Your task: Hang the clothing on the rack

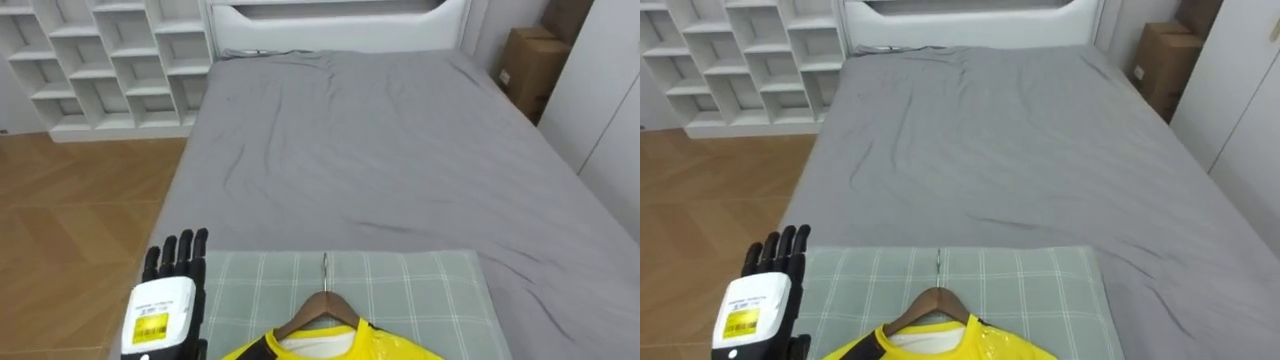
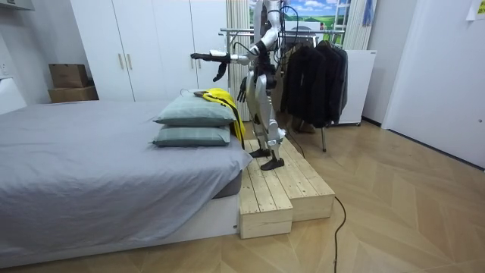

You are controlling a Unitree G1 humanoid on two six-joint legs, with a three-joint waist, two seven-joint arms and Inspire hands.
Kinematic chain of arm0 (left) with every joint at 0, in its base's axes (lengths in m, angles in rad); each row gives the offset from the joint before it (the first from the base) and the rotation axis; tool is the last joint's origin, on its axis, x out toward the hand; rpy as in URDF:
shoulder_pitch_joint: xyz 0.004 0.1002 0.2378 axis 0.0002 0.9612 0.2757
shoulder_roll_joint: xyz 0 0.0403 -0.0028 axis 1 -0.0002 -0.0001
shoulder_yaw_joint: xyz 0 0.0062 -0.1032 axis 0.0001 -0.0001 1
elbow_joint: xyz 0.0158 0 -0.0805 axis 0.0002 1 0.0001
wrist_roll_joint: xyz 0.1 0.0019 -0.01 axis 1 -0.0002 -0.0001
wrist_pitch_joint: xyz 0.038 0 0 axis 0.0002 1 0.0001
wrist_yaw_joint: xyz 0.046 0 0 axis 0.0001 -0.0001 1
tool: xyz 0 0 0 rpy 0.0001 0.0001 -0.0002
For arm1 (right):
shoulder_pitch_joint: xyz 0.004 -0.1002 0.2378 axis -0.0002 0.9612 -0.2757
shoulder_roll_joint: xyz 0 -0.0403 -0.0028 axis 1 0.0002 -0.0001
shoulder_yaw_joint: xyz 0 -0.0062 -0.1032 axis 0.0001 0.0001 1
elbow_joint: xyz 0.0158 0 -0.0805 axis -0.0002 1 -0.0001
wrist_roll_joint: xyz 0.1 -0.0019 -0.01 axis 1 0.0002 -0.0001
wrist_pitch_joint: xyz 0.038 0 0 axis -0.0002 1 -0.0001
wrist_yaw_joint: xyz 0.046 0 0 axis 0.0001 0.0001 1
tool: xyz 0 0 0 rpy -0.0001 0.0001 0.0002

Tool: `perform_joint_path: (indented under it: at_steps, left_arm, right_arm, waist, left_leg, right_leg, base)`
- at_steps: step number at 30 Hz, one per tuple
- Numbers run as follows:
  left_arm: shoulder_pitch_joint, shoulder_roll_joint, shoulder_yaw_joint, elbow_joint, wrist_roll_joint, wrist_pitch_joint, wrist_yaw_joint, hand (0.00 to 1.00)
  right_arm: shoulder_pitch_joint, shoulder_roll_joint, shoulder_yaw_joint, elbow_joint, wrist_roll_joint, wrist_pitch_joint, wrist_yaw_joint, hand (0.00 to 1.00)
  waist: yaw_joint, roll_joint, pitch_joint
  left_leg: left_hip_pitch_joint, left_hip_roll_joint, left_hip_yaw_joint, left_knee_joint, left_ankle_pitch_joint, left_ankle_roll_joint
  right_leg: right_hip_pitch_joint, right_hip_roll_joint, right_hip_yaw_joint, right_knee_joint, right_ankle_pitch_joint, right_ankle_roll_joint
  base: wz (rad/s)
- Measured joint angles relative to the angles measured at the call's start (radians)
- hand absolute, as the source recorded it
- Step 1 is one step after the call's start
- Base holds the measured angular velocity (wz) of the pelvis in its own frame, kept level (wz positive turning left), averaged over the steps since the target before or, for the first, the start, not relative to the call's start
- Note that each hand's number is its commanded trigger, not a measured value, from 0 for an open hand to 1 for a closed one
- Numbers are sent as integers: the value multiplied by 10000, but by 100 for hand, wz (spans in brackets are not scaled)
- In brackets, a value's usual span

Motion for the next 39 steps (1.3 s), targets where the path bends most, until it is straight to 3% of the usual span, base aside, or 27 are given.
perform_joint_path:
  at_steps: [4,8,11,17,28,33,39]
  left_arm:
    - [-235,7,-380,2,-37,84,-193,0]
    - [-397,90,-749,2,-195,98,-475,0]
    - [-835,91,-837,163,-203,71,-615,0]
    - [-1313,139,-853,163,-208,64,-615,0]
    - [-2179,130,-870,1389,-814,-8,-1000,0]
    - [-2187,-49,-880,1819,-1422,1,-1686,0]
    - [-2190,-341,-1038,2357,-1844,95,-2487,0]
  right_arm:
    - [-40,-67,8,2,123,-2,-11,0]
    - [-135,-98,65,86,103,-4,30,0]
    - [-221,-108,57,97,18,-21,49,0]
    - [-444,-129,177,109,47,9,58,0]
    - [-604,-150,175,263,-24,-2,-4,0]
    - [-659,-141,172,227,-109,12,-1,0]
    - [-674,-108,173,178,-316,6,-68,0]
  waist:
    - [-14,124,16]
    - [-259,201,10]
    - [-326,266,-32]
    - [-508,280,-24]
    - [-568,265,114]
    - [-557,187,162]
    - [-534,143,145]
  left_leg:
    - [-216,1,6,7,2,3]
    - [-220,25,31,2,3,1]
    - [-371,27,41,-7,3,1]
    - [-605,24,14,-11,5,-2]
    - [-679,40,-12,-129,6,-2]
    - [-715,27,-153,-143,6,-1]
    - [-722,24,-174,-148,6,-1]
  right_leg:
    - [-260,-2,16,32,14,7]
    - [-278,17,1,34,36,1]
    - [-417,18,35,41,48,6]
    - [-725,-5,104,47,65,24]
    - [-847,-4,134,14,65,25]
    - [-862,-6,109,17,64,25]
    - [-856,-16,93,23,64,25]
  base:
    - [0]
    - [1]
    - [-5]
    - [-5]
    - [0]
    - [5]
    - [1]
